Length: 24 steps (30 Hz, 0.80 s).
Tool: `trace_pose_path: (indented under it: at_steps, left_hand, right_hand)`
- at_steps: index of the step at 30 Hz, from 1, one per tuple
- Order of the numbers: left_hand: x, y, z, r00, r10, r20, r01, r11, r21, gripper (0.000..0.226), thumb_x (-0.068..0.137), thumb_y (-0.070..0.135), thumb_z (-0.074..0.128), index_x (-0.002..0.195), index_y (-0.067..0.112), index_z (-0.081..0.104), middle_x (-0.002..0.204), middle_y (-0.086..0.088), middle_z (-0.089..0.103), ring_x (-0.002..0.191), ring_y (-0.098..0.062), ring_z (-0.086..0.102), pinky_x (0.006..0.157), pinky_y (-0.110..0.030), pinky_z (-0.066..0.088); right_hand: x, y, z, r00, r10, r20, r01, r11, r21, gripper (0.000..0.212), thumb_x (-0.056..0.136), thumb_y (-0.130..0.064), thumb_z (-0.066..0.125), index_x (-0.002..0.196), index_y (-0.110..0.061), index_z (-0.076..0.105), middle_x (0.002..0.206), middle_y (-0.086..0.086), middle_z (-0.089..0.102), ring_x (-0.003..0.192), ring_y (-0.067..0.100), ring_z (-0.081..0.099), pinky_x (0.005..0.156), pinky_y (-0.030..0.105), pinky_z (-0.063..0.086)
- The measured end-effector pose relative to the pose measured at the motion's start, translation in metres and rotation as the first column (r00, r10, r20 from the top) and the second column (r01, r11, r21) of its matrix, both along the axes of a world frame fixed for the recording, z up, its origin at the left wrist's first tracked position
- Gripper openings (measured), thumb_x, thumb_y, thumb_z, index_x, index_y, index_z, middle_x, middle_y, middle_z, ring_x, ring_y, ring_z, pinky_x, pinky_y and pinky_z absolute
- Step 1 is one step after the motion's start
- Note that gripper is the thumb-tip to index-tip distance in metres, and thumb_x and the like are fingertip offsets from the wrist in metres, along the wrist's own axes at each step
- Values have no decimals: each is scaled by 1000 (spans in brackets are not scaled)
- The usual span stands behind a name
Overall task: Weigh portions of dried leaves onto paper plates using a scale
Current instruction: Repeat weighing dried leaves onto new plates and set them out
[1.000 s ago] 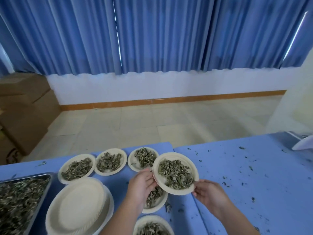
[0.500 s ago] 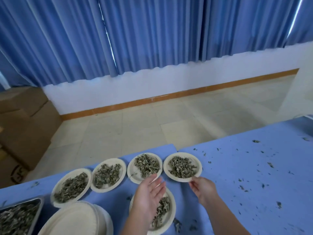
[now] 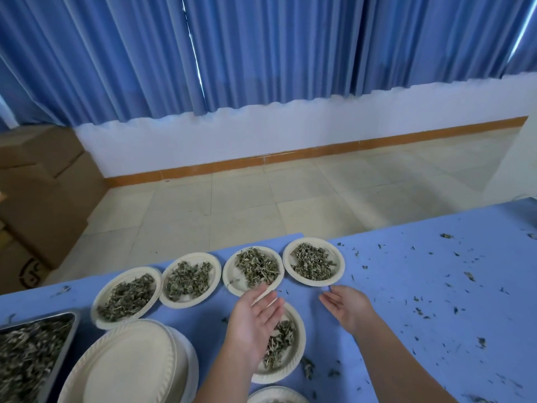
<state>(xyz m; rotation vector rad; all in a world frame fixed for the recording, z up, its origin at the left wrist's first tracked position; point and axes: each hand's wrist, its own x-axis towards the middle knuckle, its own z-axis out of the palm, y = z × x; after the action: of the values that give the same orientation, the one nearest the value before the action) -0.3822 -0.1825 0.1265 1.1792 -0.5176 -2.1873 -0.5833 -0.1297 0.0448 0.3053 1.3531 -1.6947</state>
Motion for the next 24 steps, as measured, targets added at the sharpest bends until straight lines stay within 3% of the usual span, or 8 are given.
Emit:
trace_pose_path:
  at_steps: [3, 6, 10, 16, 20, 24]
  left_hand:
    - [16, 7, 9, 1000, 3, -11, -3, 1000, -12, 18, 92, 11, 58, 105, 1, 65, 103, -20, 65, 100, -36, 64, 82, -40, 53]
    - [36, 10, 22, 1000, 9, -20, -10, 999, -41, 19, 94, 13, 56, 108, 1, 63, 99, -18, 66, 97, -36, 64, 85, -41, 53]
    - [78, 9, 47, 999, -7, -46, 2, 992, -123, 19, 93, 14, 55, 106, 5, 64, 84, -10, 66, 79, -27, 62, 70, -34, 49]
    - [166, 3, 56, 997, 42, -61, -63, 919, -390, 15, 92, 14, 53, 97, 12, 67, 68, 0, 63, 57, -14, 59, 58, -25, 44]
    - [232, -3, 32, 994, 105, -31, -106, 846, -522, 19, 95, 10, 47, 104, 11, 64, 65, 2, 60, 52, -12, 55, 51, -22, 43]
    - [281, -2, 4, 989, 149, -7, -130, 839, -528, 17, 94, 13, 50, 104, 13, 64, 61, 3, 58, 51, -12, 53, 53, -23, 39]
  right_hand:
    - [12, 14, 9, 999, 33, -23, -32, 999, 38, 18, 96, 1, 51, 113, 9, 50, 103, 25, 57, 87, 36, 58, 82, 40, 50]
    - [33, 19, 33, 991, 109, -71, -107, 994, 32, 10, 95, 0, 54, 101, 7, 54, 90, 23, 58, 77, 34, 59, 68, 39, 52]
    - [93, 11, 81, 958, 258, -123, -268, 961, -73, 7, 94, -3, 54, 92, 2, 58, 78, 16, 61, 70, 29, 62, 60, 33, 57]
    - [215, -7, 114, 823, 517, -234, -567, 776, -276, 14, 95, -12, 51, 91, -5, 62, 79, 10, 66, 72, 24, 69, 59, 28, 56]
    - [277, -16, 105, 775, 509, -375, -624, 712, -323, 14, 95, -8, 50, 88, -4, 61, 71, 9, 67, 65, 22, 69, 57, 27, 57]
    - [304, -21, 96, 753, 474, -456, -634, 707, -312, 18, 96, -7, 49, 84, -2, 61, 62, 6, 65, 57, 20, 69, 53, 24, 57]
